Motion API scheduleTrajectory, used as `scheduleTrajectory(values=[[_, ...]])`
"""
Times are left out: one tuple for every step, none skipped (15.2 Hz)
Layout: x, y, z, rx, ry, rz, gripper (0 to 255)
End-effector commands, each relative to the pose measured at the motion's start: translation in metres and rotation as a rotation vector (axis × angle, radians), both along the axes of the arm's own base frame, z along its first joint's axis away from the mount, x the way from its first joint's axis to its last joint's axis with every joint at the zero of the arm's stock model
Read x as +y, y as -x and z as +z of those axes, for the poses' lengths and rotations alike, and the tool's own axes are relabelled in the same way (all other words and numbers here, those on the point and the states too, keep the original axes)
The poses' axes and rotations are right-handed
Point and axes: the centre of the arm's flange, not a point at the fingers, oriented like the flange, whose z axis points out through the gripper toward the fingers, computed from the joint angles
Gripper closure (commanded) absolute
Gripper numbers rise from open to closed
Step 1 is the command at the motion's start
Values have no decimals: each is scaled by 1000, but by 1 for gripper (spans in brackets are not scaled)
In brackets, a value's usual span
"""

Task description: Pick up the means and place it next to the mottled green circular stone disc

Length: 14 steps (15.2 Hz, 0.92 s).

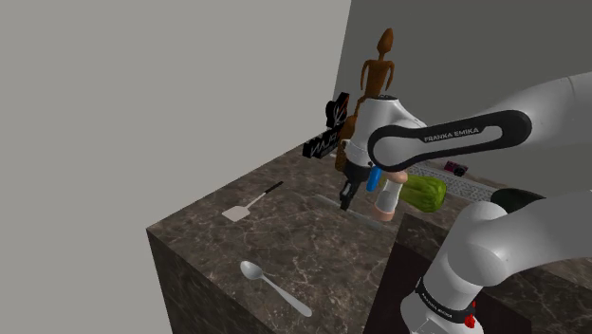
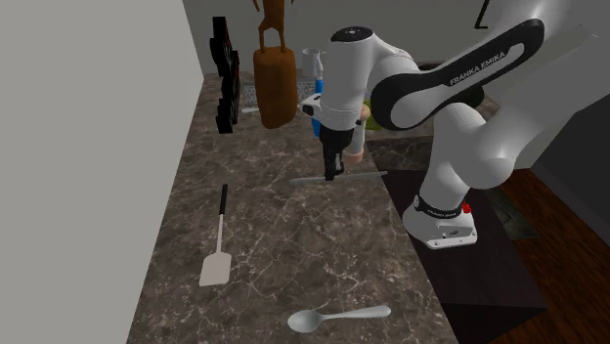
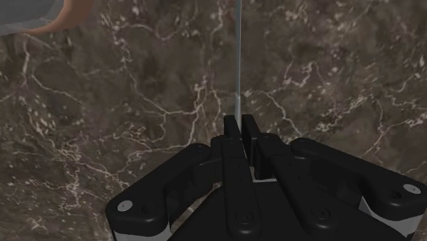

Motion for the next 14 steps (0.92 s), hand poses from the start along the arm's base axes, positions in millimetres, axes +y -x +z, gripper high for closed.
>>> scheduleTrajectory(values=[[1,0,10,1,0,0,255],[1,0,16,1,0,0,255],[1,0,21,1,0,0,255],[1,0,26,1,0,0,255],[1,0,31,1,0,0,255],[1,0,37,1,0,0,255],[1,0,42,1,0,0,255],[1,0,47,1,0,0,255],[1,0,53,1,0,0,255],[1,0,58,1,0,0,255],[1,0,63,1,0,0,255],[1,0,68,1,0,0,255],[1,0,74,1,0,0,255],[1,0,79,1,0,0,255]])
